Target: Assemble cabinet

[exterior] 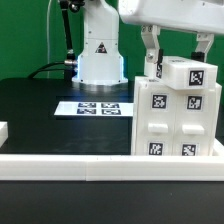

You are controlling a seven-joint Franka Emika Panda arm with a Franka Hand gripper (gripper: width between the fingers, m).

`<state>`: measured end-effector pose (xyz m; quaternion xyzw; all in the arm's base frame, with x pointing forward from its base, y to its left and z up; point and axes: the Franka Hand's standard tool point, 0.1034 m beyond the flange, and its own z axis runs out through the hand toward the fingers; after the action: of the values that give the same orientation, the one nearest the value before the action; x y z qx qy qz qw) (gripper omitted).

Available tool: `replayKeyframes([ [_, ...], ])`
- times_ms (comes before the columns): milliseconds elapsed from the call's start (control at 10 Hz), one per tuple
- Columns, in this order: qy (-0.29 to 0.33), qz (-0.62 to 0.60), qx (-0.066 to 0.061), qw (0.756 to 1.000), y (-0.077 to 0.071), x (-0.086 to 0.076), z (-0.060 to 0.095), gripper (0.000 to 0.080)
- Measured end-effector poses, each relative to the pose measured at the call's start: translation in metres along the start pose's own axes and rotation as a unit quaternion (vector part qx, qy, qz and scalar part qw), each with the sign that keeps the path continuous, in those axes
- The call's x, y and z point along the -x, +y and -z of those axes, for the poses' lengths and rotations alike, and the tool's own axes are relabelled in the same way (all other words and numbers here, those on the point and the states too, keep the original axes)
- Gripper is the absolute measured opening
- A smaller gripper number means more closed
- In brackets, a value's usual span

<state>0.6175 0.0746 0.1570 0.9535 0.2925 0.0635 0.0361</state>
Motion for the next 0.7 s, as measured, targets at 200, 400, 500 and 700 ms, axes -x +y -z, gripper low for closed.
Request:
replayKeyframes([
  [200,-0.001,0.000,-0.001,1.000,-0.0023,0.0011,-0.0038,0.0797],
  [400,0.003,-0.003,0.001,1.000,-0.0023,0.0005,-0.0032,0.0750],
  [500,0.002,-0.013,0.000,1.000,-0.0025,0.0009,-0.0040,0.0564],
  [700,0.002,-0.026,0.000,1.000,-0.0025,0.0008,-0.0039,0.0554],
])
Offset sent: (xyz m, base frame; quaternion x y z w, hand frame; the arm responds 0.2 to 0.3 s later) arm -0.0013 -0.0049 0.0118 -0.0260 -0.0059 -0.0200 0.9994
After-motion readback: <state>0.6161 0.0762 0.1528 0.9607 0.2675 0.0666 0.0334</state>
